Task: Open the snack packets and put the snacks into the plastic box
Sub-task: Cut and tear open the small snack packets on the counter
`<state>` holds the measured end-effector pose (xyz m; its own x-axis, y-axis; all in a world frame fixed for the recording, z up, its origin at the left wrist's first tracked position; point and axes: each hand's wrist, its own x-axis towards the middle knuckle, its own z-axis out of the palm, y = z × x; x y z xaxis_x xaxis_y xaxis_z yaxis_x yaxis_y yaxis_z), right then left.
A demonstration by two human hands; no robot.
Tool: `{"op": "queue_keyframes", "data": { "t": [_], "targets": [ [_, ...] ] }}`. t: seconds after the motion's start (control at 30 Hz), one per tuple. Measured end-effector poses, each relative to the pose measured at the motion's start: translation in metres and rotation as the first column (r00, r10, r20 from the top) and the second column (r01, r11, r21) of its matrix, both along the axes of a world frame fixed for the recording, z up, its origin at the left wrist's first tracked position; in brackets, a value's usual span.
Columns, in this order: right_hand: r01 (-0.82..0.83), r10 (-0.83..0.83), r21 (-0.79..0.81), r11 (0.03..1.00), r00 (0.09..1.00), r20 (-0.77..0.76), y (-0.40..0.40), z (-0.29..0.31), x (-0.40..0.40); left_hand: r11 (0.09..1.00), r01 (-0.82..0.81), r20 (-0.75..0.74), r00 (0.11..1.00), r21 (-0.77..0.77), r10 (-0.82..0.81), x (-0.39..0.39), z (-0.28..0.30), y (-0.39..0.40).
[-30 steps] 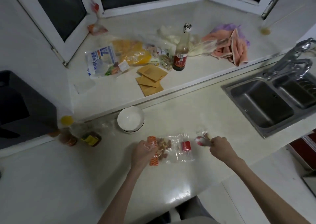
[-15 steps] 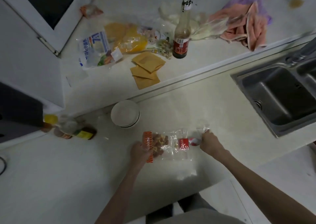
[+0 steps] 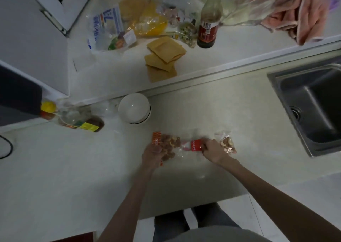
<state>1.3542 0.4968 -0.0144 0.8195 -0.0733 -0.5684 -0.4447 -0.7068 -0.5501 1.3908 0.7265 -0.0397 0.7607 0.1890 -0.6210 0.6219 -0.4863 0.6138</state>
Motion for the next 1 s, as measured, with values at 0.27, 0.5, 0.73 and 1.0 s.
{"op": "queue_keyframes", "data": {
  "t": [0.27, 0.5, 0.73, 1.0],
  "targets": [
    [0.146, -0.149, 0.033, 0.989, 0.976, 0.158, 0.003, -0.01, 0.013, 0.992, -0.117, 0.014, 0.993, -0.047, 0.118, -0.001, -0.017, 0.006],
    [0.098, -0.098, 0.012, 0.995, 0.983, 0.154, 0.0, -0.017, 0.028, 0.98, -0.201, 0.056, 0.978, 0.01, 0.2, 0.007, -0.015, 0.006],
    [-0.053, 0.062, -0.067, 0.996, 0.99, 0.127, 0.006, -0.02, 0.045, 0.977, -0.204, 0.051, 0.978, 0.057, 0.202, 0.013, -0.019, 0.01],
    [-0.128, 0.183, -0.176, 0.976, 0.92, 0.347, 0.025, -0.021, 0.054, 0.982, -0.184, 0.022, 0.983, 0.041, 0.183, 0.018, -0.026, 0.017]
  ]
}}
